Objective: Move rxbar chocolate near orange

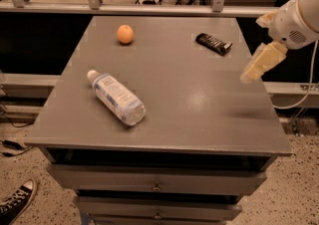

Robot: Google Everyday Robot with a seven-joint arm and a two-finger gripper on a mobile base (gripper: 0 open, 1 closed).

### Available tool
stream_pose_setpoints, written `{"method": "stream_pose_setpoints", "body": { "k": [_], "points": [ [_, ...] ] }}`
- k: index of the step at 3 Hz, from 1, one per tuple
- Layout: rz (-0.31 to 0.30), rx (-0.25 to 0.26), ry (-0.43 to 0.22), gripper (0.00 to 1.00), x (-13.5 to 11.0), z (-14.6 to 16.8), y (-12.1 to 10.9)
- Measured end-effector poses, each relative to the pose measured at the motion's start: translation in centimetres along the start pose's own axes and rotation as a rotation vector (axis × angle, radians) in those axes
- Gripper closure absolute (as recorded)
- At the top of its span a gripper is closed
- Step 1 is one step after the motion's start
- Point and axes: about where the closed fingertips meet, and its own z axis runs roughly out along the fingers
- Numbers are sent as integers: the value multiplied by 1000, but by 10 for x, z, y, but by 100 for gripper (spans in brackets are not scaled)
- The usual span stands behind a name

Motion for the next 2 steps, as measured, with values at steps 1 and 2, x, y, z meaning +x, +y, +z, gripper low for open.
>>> {"method": "stream_pose_setpoints", "body": {
  "k": [1, 2],
  "points": [
    [72, 24, -104, 0, -1, 22, -41],
    [171, 45, -241, 0, -7, 49, -87]
  ]
}}
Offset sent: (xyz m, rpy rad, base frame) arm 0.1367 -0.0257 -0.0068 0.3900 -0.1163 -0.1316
